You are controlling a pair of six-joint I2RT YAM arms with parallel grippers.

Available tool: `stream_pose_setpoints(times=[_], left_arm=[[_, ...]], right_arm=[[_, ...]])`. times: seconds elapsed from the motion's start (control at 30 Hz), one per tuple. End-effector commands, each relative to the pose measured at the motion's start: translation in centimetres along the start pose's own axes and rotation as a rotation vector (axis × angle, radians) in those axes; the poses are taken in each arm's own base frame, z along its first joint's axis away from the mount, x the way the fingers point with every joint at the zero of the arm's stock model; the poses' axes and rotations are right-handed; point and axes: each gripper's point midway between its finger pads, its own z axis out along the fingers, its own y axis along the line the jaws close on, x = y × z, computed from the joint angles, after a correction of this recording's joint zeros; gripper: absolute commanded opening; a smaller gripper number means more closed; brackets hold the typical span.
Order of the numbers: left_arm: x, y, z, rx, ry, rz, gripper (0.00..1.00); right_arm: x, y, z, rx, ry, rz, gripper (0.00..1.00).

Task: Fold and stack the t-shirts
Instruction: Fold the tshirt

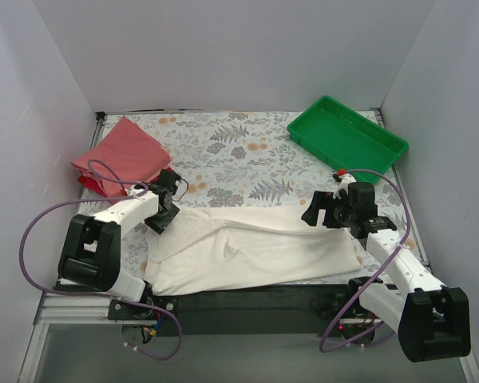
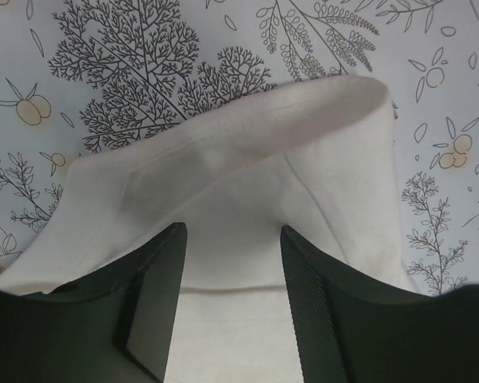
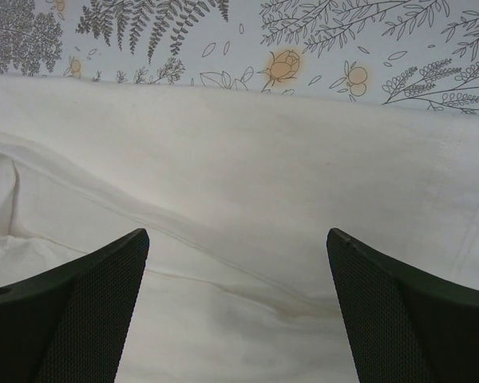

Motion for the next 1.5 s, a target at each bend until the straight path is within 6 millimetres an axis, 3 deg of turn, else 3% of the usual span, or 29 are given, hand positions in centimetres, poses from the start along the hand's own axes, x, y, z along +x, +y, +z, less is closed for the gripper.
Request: stream_pose_setpoints(times=[0.0,0.23,0.5,0.53,0.7,0.83,0.9,1.07,1.13,1.17,1.2,1.27,1.3,1.33,1.37,1.4,1.43,1.47], left_arm=[[-0.8,-1.3,-0.3,0.027,-0.004,-0.001,0.48],[-0.8,-0.3,-1.1,0.001,0.009,0.015,0.0],[-0.4,-0.6,-3.4,0.156,0.04,0.019,0.0],[0.4,-0.5,-3.5,0.176,0.074,0.025,0.0],[1.8,-2.5,-3.6,0.266,0.147,0.058,0.0],[3.9,-2.8,-2.0,0.236,0.23,0.096,0.0],[4.8,-3.0,-1.6,0.246,0.266,0.109,0.0],[6.5,-3.6,0.8,0.203,0.307,0.137,0.0],[6.3,-5.0,1.3,0.209,0.302,0.16,0.0],[7.1,-4.9,2.7,0.163,0.315,0.182,0.0],[6.3,-6.9,2.6,0.187,0.298,0.183,0.0],[6.4,-9.1,3.4,0.195,0.301,0.212,0.0],[7.2,-9.7,4.8,0.17,0.322,0.241,0.0],[6.1,-14.0,4.2,0.244,0.299,0.244,0.0],[6.3,-15.8,4.4,0.265,0.285,0.278,0.0],[7.5,-16.6,6.7,0.233,0.294,0.31,0.0],[5.8,-22.1,5.5,0.338,0.245,0.305,0.0],[6.7,-24.0,5.3,0.367,0.283,0.33,0.0]], right_arm=[[-0.6,-0.3,0.3,0.013,-0.024,-0.027,0.98],[-0.4,-0.8,0.4,0.037,-0.017,-0.027,0.98],[-0.2,-1.1,0.5,0.051,-0.008,-0.024,0.98],[-0.1,-1.1,0.5,0.049,-0.005,-0.021,0.98],[-0.3,0.0,0.8,-0.014,0.004,-0.041,0.98],[-0.8,1.2,1.5,-0.066,0.011,-0.056,0.98],[-1.7,2.7,2.1,-0.099,0.003,-0.092,0.98],[-0.7,4.9,5.4,-0.102,0.114,-0.137,0.98],[0.1,5.0,6.6,-0.093,0.163,-0.108,0.98],[0.5,5.1,6.8,-0.094,0.179,-0.104,0.98],[1.1,5.0,7.0,-0.089,0.198,-0.097,0.98],[2.4,4.6,6.9,-0.073,0.226,-0.089,0.98],[3.0,4.5,6.8,-0.068,0.238,-0.085,0.98],[3.5,4.3,6.3,-0.061,0.247,-0.081,0.98],[4.9,3.9,5.9,-0.053,0.274,-0.075,0.98],[5.7,3.8,5.5,-0.052,0.288,-0.078,0.98],[6.1,4.3,4.9,-0.073,0.288,-0.085,0.98],[8.0,4.4,4.4,-0.081,0.329,-0.092,0.98]])
